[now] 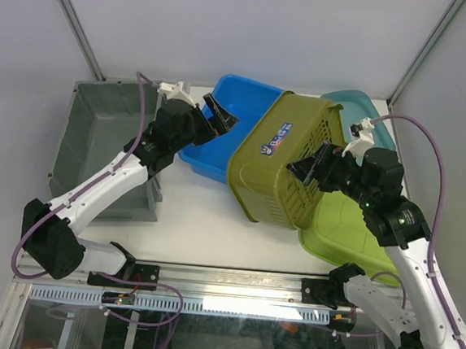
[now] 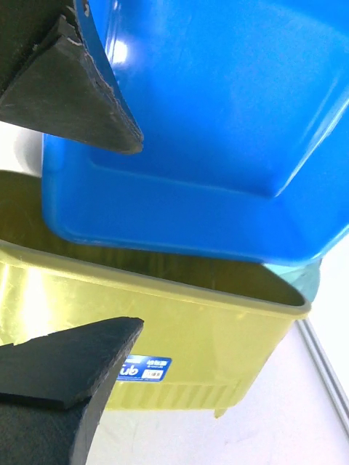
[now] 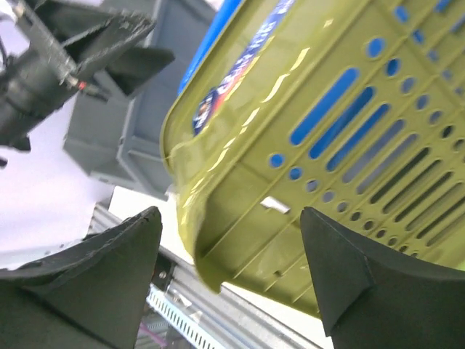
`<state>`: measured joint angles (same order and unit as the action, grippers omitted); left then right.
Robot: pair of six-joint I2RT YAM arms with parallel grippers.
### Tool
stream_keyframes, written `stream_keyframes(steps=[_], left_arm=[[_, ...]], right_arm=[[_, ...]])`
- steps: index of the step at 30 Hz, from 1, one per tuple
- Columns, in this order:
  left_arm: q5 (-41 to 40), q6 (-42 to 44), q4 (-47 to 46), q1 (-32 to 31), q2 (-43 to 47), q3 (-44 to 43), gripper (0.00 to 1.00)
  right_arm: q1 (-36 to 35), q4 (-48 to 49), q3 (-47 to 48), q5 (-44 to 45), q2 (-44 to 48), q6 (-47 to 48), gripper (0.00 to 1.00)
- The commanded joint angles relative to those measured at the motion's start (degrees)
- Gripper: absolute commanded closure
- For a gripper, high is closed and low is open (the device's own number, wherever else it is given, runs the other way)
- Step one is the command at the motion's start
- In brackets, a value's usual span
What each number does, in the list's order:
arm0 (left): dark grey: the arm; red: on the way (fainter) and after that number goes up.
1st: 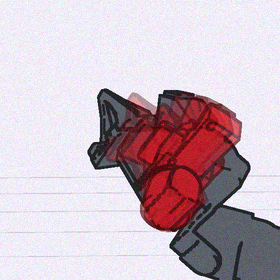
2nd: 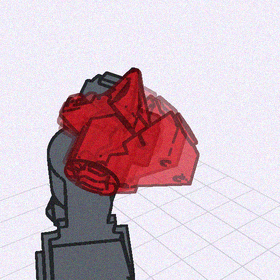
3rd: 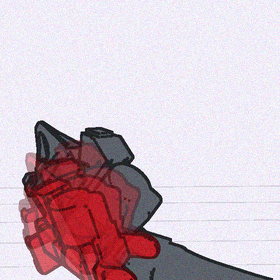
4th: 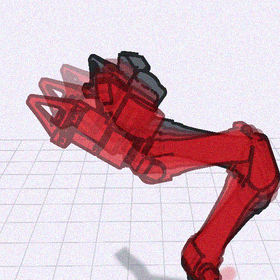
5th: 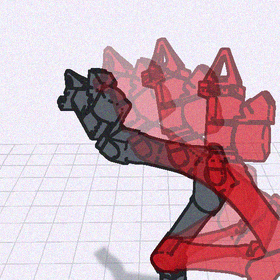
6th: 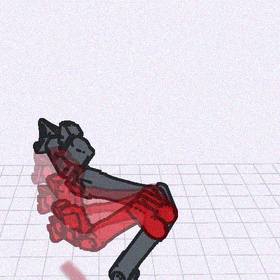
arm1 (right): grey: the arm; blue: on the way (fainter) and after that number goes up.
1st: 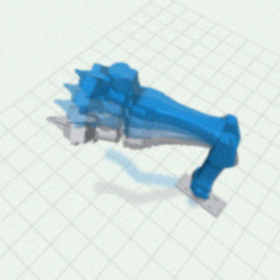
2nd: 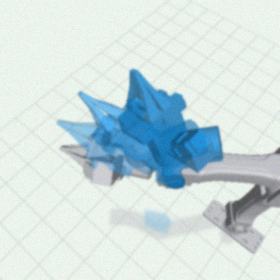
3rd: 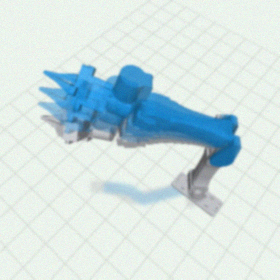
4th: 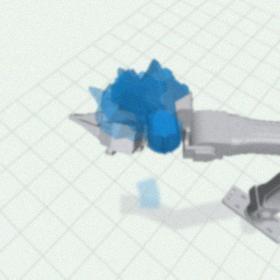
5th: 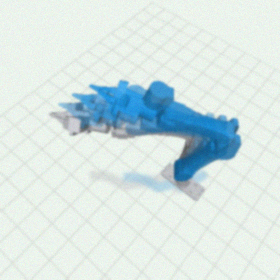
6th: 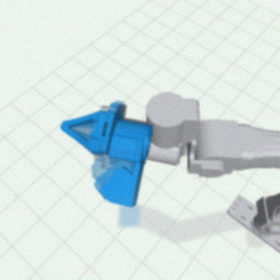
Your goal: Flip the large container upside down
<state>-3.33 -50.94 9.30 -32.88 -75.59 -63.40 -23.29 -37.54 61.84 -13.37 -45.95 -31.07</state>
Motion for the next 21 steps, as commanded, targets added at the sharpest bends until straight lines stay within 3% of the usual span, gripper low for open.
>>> stream_keyframes(steps=[1, 9, 15, 21], left_arm=[[-5.9, 12.5, 10.7, 1.0, -2.5, -10.1, 0.01], [-5.6, 17.2, 15.4, 2.9, -7.2, -15.8, 0.01], [-5.2, 22.9, 18.0, 7.0, -11.4, -21.0, 0.01], [-0.6, 30.6, 24.7, 8.4, -20.4, -29.8, 0.01]], right_arm=[[-2.7, 1.3, 1.5, -5.3, 2.6, 0.1, 0.24], [-7.3, 3.1, -3.9, -5.7, 3.2, -0.1, 0.48], [-13.7, 3.1, -1.5, 1.0, -0.7, 1.5, 0.53], [-16.9, 2.2, -0.1, 8.4, -1.9, 1.9, 0.79]])
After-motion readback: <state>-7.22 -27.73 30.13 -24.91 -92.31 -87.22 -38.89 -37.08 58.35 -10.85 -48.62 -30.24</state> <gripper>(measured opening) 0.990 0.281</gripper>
